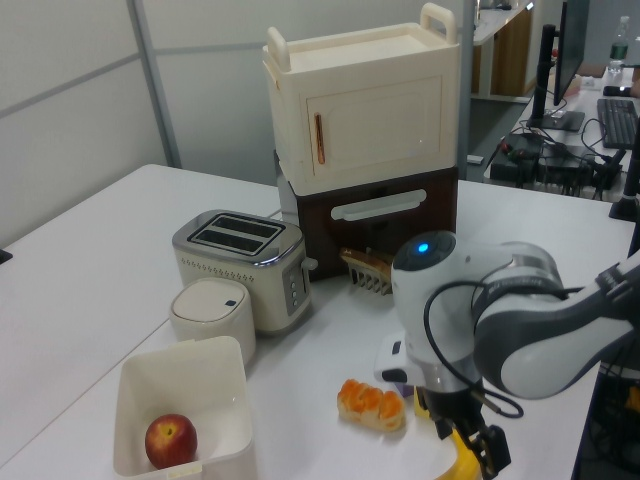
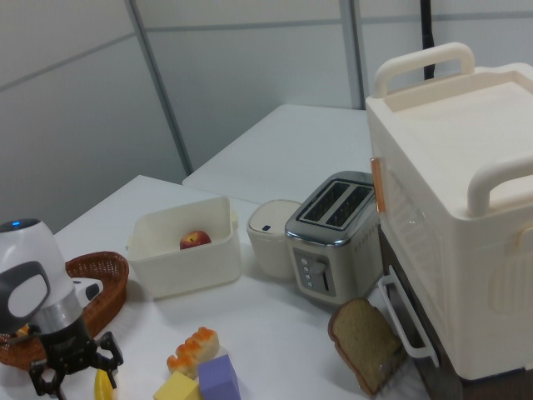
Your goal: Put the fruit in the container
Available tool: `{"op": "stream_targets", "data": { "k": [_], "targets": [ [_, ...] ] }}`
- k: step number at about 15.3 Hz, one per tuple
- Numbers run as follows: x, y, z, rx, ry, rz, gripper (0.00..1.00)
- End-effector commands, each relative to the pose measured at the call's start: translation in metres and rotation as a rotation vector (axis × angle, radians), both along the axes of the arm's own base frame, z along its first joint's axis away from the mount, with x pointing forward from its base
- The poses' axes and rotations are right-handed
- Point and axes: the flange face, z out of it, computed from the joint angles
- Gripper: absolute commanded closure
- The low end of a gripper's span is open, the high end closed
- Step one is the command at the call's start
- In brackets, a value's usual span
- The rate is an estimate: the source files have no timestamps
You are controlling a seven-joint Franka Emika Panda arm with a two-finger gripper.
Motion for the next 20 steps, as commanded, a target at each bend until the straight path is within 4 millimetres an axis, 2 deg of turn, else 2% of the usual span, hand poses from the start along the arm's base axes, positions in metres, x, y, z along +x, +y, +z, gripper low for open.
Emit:
{"op": "stream_targets", "data": {
  "k": [1,5,9,11,12,16,17,18,19,20],
  "targets": [
    [0.007,0.008,-0.030,0.015,0.016,0.009,0.11],
    [0.017,0.015,-0.049,0.003,0.006,-0.010,0.23],
    [0.025,0.024,-0.047,-0.003,-0.001,-0.036,0.45],
    [0.029,0.033,-0.034,-0.001,-0.019,-0.054,0.49],
    [0.037,0.036,-0.020,-0.003,-0.024,-0.075,0.49],
    [0.085,0.044,0.069,0.025,-0.095,-0.148,0.50],
    [0.092,0.042,0.083,0.029,-0.103,-0.158,0.50],
    [0.094,0.037,0.085,0.026,-0.096,-0.161,0.50],
    [0.092,0.037,0.077,0.014,-0.083,-0.155,0.43],
    [0.089,0.038,0.059,-0.006,-0.051,-0.149,0.38]
  ]
}}
